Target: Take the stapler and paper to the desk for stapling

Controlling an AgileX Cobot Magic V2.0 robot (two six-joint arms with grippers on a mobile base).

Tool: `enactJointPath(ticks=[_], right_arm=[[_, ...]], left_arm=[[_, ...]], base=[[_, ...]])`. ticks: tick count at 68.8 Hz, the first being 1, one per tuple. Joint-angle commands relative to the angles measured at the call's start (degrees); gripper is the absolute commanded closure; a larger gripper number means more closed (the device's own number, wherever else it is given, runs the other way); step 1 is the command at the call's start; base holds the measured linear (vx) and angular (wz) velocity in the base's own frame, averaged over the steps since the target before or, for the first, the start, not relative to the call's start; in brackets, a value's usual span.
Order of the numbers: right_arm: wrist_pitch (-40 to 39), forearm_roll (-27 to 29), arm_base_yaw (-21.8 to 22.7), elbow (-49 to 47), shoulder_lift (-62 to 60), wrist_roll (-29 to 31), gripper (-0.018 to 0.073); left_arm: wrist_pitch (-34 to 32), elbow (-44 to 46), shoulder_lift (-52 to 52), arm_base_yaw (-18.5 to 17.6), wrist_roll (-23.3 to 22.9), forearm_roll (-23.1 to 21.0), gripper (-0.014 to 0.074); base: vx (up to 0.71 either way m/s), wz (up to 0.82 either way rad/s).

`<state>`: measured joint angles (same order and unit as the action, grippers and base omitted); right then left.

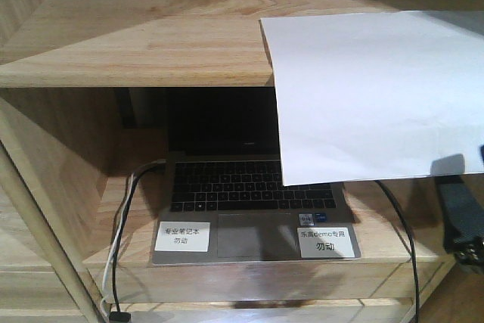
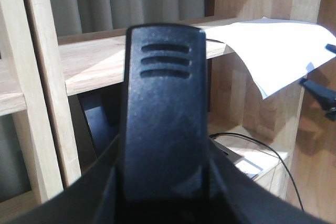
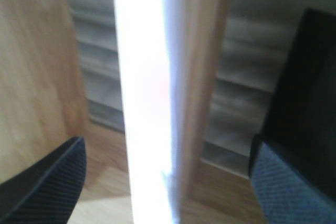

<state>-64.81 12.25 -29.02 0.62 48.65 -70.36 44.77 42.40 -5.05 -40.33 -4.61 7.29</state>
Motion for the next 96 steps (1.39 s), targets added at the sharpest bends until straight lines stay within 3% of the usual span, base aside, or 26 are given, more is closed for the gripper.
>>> enactJointPath(ticks=[1,28,60,87,96], right_arm=[[-9.8,-2.6,-0.1,-2.5,3.3,-0.1,-0.0034],[-12.2,-5.7,-0.1,-10.1,10.2,0.6,-0.0034],[-12.2,-5.2,-0.1,-13.2,10.2,1.9,-0.003],[-12.2,-4.0,-0.1,-13.7,9.0,3.2,0.0072],[-12.2,-3.9,-0.1,-13.7,9.0,3.2,0.0153]], left_arm=[[-6.6,1.4,-1.1,-0.1,-0.1,0.2,0.0603],[-6.6,1.4,-1.1,-0.1,-0.1,0.2,0.0603],[-6.6,1.4,-1.1,-0.1,-0.1,0.2,0.0603],[-6.6,1.4,-1.1,-0.1,-0.1,0.2,0.0603],[-6.6,1.4,-1.1,-0.1,-0.1,0.2,0.0603]], base=[[0.0,0.0],[0.0,0.0],[0.0,0.0],[0.0,0.0],[0.0,0.0]])
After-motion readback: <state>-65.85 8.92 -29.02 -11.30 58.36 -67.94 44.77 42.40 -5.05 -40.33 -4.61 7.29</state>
